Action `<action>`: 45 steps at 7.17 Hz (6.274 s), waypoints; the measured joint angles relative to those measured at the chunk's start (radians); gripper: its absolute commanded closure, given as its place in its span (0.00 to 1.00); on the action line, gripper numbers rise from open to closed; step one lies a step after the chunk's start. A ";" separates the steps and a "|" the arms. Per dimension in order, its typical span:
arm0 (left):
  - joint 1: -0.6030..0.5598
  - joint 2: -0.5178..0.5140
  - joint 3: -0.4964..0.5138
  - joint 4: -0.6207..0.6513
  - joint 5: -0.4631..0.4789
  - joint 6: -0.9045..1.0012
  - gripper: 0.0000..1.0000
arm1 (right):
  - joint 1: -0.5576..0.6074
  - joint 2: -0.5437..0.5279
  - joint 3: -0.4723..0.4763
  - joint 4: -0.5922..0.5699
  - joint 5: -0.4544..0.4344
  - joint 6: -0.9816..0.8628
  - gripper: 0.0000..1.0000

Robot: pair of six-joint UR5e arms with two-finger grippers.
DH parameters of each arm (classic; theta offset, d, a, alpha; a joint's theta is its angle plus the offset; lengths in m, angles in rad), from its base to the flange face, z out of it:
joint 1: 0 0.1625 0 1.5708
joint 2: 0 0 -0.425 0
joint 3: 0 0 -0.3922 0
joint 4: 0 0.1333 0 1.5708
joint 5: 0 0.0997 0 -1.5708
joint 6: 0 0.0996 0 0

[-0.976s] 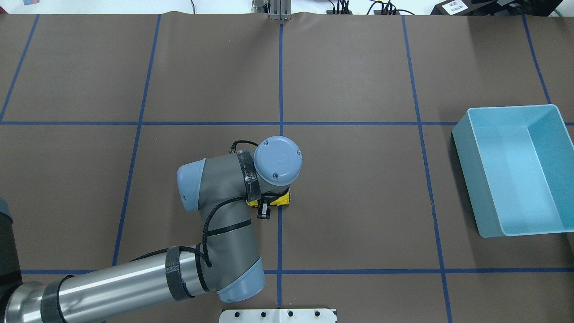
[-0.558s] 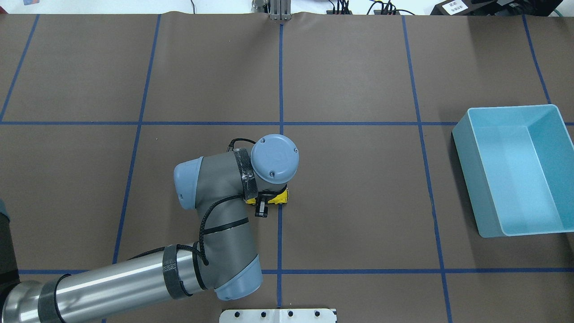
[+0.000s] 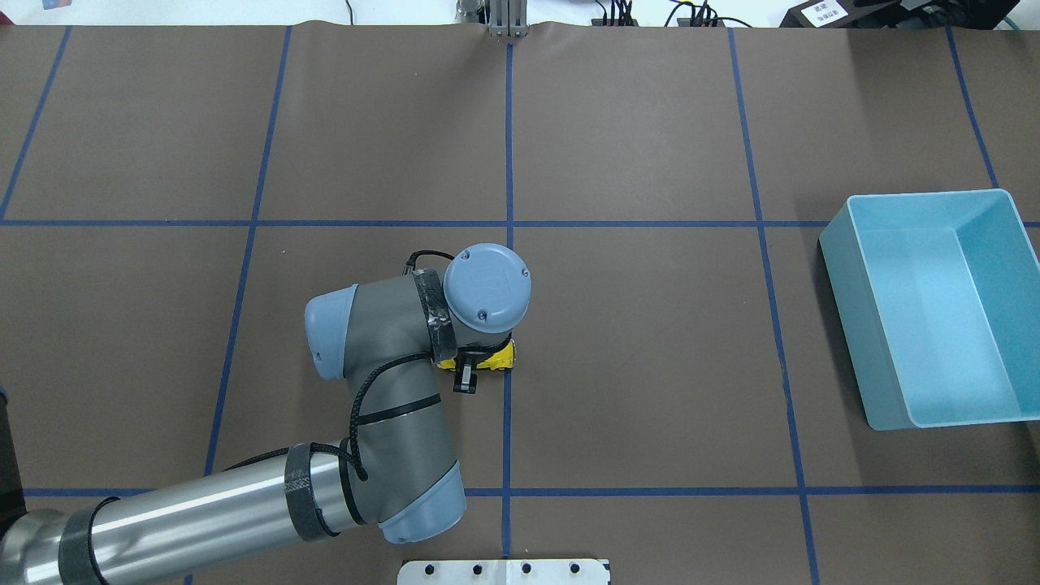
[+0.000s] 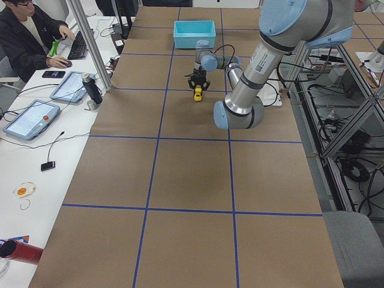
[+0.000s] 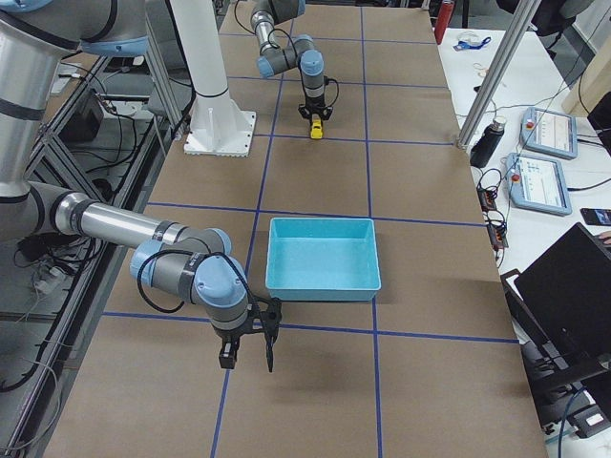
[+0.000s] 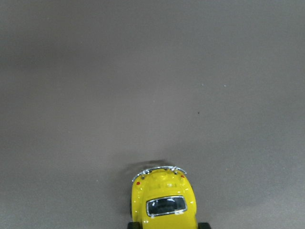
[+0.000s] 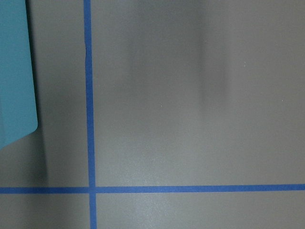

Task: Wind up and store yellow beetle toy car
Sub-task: 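Press the car down with the left gripper and drag it back toward the robot, then lift the left gripper off the car, letting it roll toward the bin, then retract the left arm away from the table while the car rolls, then move the right gripper down to the car resting against the bin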

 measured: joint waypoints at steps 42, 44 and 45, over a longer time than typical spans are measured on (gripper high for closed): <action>-0.636 0.552 -0.269 -0.154 -0.397 1.908 0.00 | -0.290 0.388 0.014 -0.005 0.125 0.829 0.00; -0.742 0.631 -0.268 -0.158 -0.463 2.114 0.00 | -0.362 0.441 0.031 -0.003 0.128 1.017 0.02; -0.795 0.675 -0.269 -0.159 -0.492 2.211 0.00 | -0.399 0.458 0.045 0.000 0.127 1.128 0.01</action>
